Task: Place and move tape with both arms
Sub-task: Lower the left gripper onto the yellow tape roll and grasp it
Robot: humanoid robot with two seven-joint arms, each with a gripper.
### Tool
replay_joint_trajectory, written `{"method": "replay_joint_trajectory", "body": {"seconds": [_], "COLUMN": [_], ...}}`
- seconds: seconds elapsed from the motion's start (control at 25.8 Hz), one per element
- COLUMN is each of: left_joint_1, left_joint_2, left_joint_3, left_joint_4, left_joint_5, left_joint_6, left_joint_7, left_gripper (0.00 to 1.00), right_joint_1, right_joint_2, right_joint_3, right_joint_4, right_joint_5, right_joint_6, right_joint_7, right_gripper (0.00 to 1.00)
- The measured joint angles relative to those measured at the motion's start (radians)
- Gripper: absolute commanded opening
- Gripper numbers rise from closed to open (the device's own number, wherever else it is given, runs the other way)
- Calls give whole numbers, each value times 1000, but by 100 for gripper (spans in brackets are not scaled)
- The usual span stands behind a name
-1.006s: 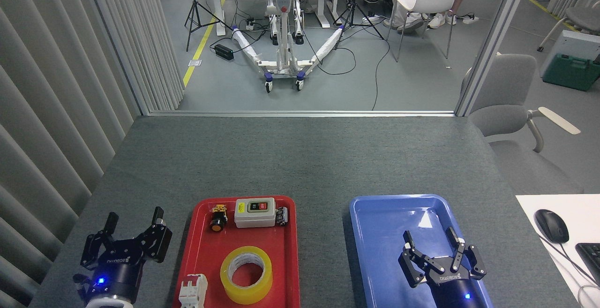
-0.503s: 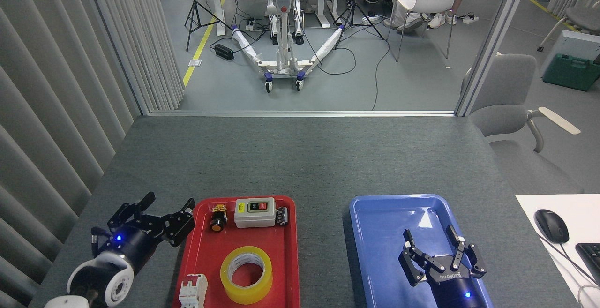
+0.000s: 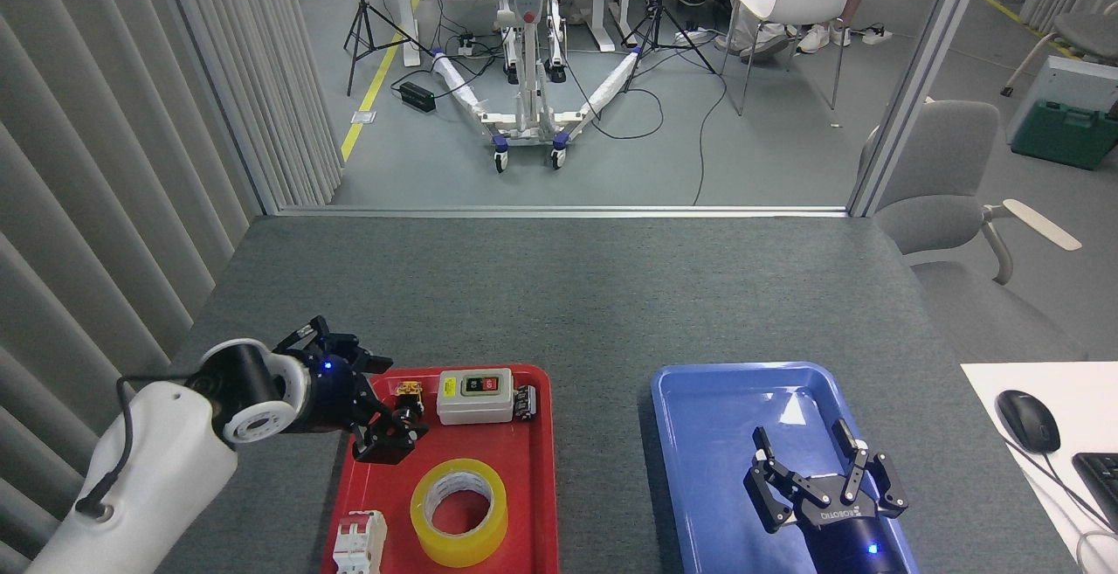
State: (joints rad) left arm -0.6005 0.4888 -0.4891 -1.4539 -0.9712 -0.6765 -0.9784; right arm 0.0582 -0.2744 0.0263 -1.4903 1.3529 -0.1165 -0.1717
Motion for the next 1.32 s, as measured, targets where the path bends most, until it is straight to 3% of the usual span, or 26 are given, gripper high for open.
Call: {"method": "replay_joint_trajectory", "body": {"seconds": [0.15,0.35,0.66,1.01,1.2,1.28,1.32], "left_joint_1": [-156,-235,-232,-164,-159,-157,-154], "left_joint_2": [25,3,-70,-136,-150,-163,-169], "left_joint_3": [-203,-353,-410,-416,-406,-398,-395], "left_joint_4": [127,251,351,408,457,475,480], "left_joint_5": [56,83,87,87,87,88,88], "left_joint_6": [-84,-106,-74,144,191,242,268], "left_joint_7": [-5,-6,-6,-31,-107,-155,-186], "left_gripper": [100,99,99,98,82,67,53], "right_joint_1": [0,0,0,0,0,0,0], "right_joint_2": [0,-3,-9,-16,-21,-24,-24], "right_joint_3": [1,1,1,1,1,1,1], "right_joint_4": [1,2,2,5,10,11,11], "right_joint_5": [0,0,0,0,1,1,2], "right_joint_6": [2,4,7,3,1,1,1], "right_joint_7": [0,-1,-1,-3,-3,-3,-3], "right_gripper": [100,100,100,100,100,100,100]}}
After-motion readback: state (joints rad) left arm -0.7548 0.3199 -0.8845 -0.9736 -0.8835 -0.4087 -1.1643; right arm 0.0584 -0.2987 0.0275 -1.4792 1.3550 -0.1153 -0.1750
